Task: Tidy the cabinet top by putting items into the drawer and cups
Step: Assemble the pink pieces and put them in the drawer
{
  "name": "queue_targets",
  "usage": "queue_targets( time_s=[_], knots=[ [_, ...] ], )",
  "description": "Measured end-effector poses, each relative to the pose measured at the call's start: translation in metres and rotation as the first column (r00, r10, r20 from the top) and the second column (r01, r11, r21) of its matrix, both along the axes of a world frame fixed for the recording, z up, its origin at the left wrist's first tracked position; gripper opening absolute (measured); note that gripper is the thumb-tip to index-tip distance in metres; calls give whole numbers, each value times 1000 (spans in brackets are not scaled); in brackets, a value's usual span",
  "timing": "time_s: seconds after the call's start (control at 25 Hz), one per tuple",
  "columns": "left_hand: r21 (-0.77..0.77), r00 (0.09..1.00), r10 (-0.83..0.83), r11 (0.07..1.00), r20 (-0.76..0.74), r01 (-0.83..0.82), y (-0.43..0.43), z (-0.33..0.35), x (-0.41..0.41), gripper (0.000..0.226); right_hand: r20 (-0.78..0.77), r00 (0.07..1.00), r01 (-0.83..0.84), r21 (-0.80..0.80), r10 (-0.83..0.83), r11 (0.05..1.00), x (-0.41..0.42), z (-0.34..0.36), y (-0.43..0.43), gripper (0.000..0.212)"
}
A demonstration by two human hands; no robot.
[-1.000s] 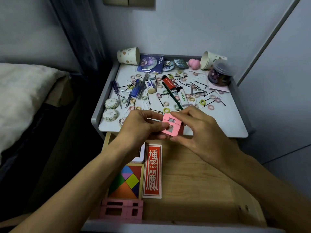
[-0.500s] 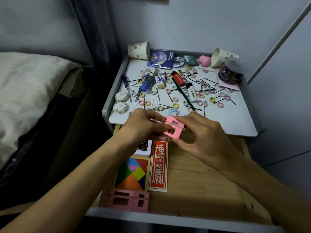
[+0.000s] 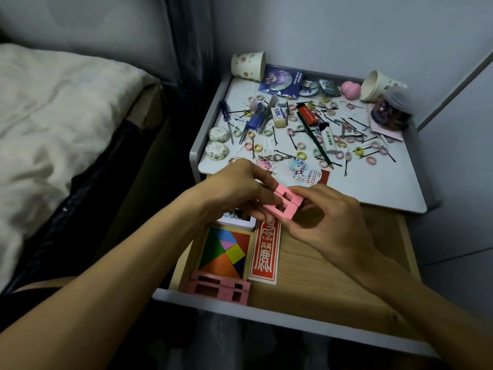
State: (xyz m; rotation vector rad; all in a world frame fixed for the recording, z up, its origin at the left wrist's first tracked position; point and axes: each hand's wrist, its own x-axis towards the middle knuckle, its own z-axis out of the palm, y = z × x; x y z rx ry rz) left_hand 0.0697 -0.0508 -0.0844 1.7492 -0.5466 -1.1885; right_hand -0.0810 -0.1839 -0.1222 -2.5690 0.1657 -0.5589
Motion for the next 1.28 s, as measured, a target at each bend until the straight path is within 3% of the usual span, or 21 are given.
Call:
queue_targets(
  time_s=[0.12,0.24,0.28,0.32,0.4,0.44,0.56,0.68,0.96,1.12,1.28],
  knots=[
    [44,997,-77,996,29,76,-1,2,1,25,-39,999,37,74,-34,997,-2,-3,4,56],
    [143,985,-138,982,105,122,8,5,10,26,-204,977,13,372,69,928,-3,-5,15,51],
    [225,970,-151,969,192,106,12,4,14,29,-272,951,-4,462,146,887,-3,-9,21,48],
    [363,917,-201,929,345,67,16,0,20,33,-329,919,-23,507,218,862,-2,-15,28,46],
    [662,641,-449,739,622,-124,19,-9,27,42,-401,863,-90,477,308,874,4,-34,40,46],
    [741,540,-560,642,628,-197,20,-15,27,45,-424,842,-137,432,335,891,10,-42,45,46],
    [841,547,-662,514,513,-166,16,-33,29,41,-455,783,-318,292,424,902,32,-67,63,39],
    [852,516,-705,514,487,-103,15,-41,31,29,-436,737,-450,253,516,856,43,-82,81,34],
    [849,433,-754,525,494,-54,14,-41,32,26,-475,680,-610,57,559,790,47,-96,90,48],
    [855,381,-777,512,501,-80,13,-46,30,28,-458,657,-630,103,599,770,50,-99,87,48],
    [856,390,-773,510,500,-87,12,-47,31,25,-433,657,-622,151,617,769,52,-104,88,43]
  ],
)
